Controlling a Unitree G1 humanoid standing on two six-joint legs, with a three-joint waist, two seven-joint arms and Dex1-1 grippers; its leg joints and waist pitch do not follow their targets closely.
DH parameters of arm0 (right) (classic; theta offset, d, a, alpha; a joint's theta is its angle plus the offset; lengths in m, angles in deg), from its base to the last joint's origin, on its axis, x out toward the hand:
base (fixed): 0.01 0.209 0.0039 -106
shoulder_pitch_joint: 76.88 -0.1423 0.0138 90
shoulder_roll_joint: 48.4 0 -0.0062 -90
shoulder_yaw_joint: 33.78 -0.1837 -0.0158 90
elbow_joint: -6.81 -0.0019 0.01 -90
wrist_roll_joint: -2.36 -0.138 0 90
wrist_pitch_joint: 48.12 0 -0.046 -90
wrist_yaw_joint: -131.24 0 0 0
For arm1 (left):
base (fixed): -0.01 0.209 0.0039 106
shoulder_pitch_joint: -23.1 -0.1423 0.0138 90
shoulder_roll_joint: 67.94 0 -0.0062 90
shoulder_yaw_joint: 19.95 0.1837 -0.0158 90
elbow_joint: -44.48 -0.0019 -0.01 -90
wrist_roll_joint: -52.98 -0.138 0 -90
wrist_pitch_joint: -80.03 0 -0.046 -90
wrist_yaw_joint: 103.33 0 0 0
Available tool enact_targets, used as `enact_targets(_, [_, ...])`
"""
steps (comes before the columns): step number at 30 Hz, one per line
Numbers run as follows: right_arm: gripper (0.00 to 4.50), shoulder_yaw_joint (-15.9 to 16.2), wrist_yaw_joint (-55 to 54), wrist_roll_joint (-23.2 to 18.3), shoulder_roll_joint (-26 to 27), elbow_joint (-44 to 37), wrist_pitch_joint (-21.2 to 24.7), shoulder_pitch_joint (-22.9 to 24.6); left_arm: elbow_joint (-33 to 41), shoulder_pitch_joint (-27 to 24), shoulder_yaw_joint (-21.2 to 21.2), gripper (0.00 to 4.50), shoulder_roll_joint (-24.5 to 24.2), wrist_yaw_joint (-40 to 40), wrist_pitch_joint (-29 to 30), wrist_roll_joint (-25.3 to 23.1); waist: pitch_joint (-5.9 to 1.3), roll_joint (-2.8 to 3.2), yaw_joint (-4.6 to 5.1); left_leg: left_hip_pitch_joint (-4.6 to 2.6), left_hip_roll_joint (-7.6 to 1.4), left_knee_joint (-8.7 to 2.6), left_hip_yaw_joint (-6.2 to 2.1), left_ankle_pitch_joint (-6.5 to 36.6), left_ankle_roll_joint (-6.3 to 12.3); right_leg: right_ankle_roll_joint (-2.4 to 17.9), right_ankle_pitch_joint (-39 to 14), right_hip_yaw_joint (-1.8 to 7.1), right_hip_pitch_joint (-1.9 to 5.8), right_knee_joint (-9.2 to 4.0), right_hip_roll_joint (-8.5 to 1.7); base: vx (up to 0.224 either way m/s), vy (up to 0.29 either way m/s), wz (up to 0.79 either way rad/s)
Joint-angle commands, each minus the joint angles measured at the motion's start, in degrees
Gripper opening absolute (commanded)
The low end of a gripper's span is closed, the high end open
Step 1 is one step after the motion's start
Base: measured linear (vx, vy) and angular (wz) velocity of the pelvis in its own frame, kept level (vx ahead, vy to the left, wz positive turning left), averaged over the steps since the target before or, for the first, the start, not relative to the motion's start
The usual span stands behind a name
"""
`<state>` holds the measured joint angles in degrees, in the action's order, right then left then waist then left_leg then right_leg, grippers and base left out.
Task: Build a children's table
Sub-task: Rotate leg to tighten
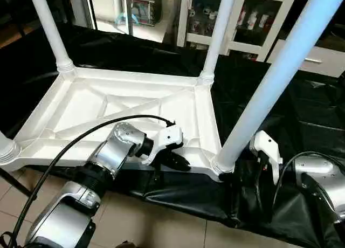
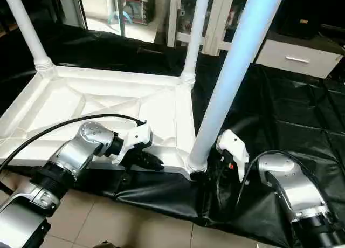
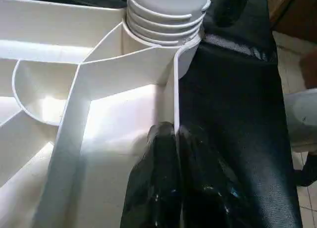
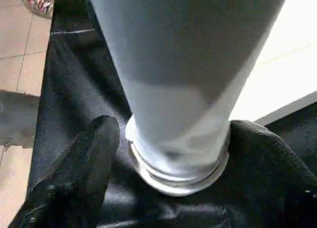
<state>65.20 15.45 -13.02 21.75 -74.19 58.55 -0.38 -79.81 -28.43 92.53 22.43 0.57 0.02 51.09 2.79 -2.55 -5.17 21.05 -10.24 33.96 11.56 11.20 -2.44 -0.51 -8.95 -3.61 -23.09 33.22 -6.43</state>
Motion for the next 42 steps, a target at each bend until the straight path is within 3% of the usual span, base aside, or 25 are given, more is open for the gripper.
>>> enact_targets(1, [3.3,-0.18,-0.21,-0.04,0.51,0.85,-0.8,-0.8,0.15,-1.03,1.93,0.0,0.45,-0.95,0.65,-0.37,-3.69,-0.54,0.03,-0.96,-3.31,-4.06,-1.15,8.76,4.59,15.88,-7.5,2.13,2.55,-2.33,-2.73,0.0,0.0,0.0])
enact_targets(6, [2.89,0.46,0.06,0.37,1.09,0.99,-0.87,-1.01,0.72,-1.36,1.91,0.0,0.32,-0.94,1.05,-0.27,-3.7,-0.56,0.01,-0.97,-3.3,-4.04,-1.15,8.81,4.59,15.81,-7.8,2.13,2.63,-2.33,-2.73,0.0,0.0,0.0])
enact_targets(13, [2.74,1.35,0.47,1.17,1.64,1.97,-1.63,-1.42,0.91,-1.64,1.91,0.0,0.1,-0.9,1.31,-0.33,-3.67,-0.59,0.06,-0.96,-3.29,-4.03,-1.18,9.52,4.24,15.65,-8.63,2.14,2.58,-2.34,-2.73,0.0,0.0,0.0])
enact_targets(17, [2.74,1.19,-1.32,1.85,2.7,2.78,-2.08,-1.55,0.9,-1.67,1.77,0.0,0.12,-0.31,1.58,-0.45,-3.58,-0.58,0.17,-0.93,-3.29,-4.15,-1.24,11.16,3.33,15.07,-10.56,2.14,2.5,-2.54,-2.7,0.0,0.0,0.0])
enact_targets(20, [2.73,-0.03,-8.82,4.13,5.44,6.15,-1.85,-2.72,0.01,-1.41,0.46,0.0,1.01,2.74,2.21,-0.4,-3.36,-0.35,0.58,-0.82,-3.19,-4.49,-1.36,13.49,1.79,14.17,-13.49,2.1,2.29,-2.9,-2.65,0.0,0.0,0.0])
enact_targets(21, [2.73,-0.92,-13.2,5.07,7.08,8.22,-1.04,-3.5,-1.3,-0.85,-0.73,0.0,2.0,5.92,2.49,-0.49,-3.29,-0.56,1.05,-0.54,-3.06,-4.67,-1.57,15.67,0.59,12.91,-16.97,1.99,2.41,-3.2,-2.67,0.0,0.0,0.0])
enact_targets(23, [2.72,-2.66,-19.04,5.37,9.71,10.79,0.93,-4.54,-3.62,0.22,-2.63,0.0,3.62,11.38,3.01,-0.75,-3.29,-0.55,1.54,-1.07,-2.86,-4.52,-1.7,18.97,-0.9,11.5,-21.76,1.87,1.89,-3.76,-2.65,0.0,0.0,0.0])
enact_targets(26, [2.72,-5.69,-28.74,5.38,14.76,14.07,3.2,-6.6,-7.53,2.55,-6.39,0.0,6.98,21.45,5.04,-0.37,-3.27,-0.58,2.22,-1.08,-2.81,-4.63,-1.95,20.85,-1.75,10.05,-24.67,1.8,1.56,-4.17,-2.61,0.0,0.0,0.0])
enact_targets(27, [2.72,-6.69,-32.53,5.56,16.62,15.12,3.75,-7.49,-8.7,3.43,-7.76,0.0,8.19,24.76,6.0,0.06,-3.33,-0.98,2.38,-0.86,-2.63,-4.56,-2.0,20.61,-1.64,9.43,-25.57,1.68,1.75,-4.34,-2.62,0.0,0.0,0.0])
enact_targets(30, [2.72,-10.83,-48.34,6.15,23.71,20.24,3.83,-11.25,-12.9,6.8,-11.96,0.0,12.34,36.84,6.31,1.04,-3.37,-0.67,2.7,-1.02,-2.47,-4.47,-2.01,20.55,-1.94,8.95,-27.16,1.64,1.3,-4.58,-2.63,0.0,0.0,0.0])
enact_targets(32, [2.72,-12.17,-54.27,6.06,26.88,22.91,2.72,-12.9,-14.45,8.12,-12.98,0.0,14.04,41.23,5.08,0.89,-3.7,-0.48,2.72,-0.92,-2.45,-4.46,-1.92,17.97,-2.01,9.45,-22.8,1.73,1.27,-4.28,-2.51,0.0,0.0,0.0])
enact_targets(36, [2.72,-10.09,-60.81,8.41,32.42,27.83,-0.23,-15.85,-17.89,10.88,-13.51,0.0,17.23,48.4,1.52,-0.58,-3.92,-0.38,2.57,-0.74,-2.37,-4.34,-1.57,14.22,-0.67,10.79,-15.73,1.84,1.69,-3.62,-2.3,0.0,0.0,0.0])
enact_targets(38, [2.72,-10.09,-60.81,8.41,32.42,27.83,-0.23,-15.85,-17.89,10.88,-13.51,0.0,17.23,48.4,1.52,-0.58,-3.97,-0.38,2.33,-0.66,-2.38,-4.21,-1.38,11.91,0.83,11.65,-11.46,1.92,1.93,-3.12,-2.25,0.027,0.002,0.01])
enact_targets(39, [2.72,-9.57,-60.93,9.38,33.56,29.62,-1.31,-17.27,-18.96,11.9,-13.78,0.0,17.7,49.69,0.58,-0.94,-4.19,-0.66,2.08,-0.43,-2.32,-3.94,-1.3,8.25,2.39,12.59,-6.95,1.89,2.26,-2.43,-2.22,0.051,0.005,0.0])
enact_targets(42, [2.72,-9.7,-59.99,9.39,34.02,30.03,-2.47,-18.22,-19.7,12.37,-13.94,0.0,17.49,50.04,0.11,-1.12,-4.24,-0.61,1.73,-0.56,-2.23,-3.73,-1.03,5.35,4.52,14.03,-3.55,1.94,2.46,-2.13,-2.3,0.017,0.002,0.0])
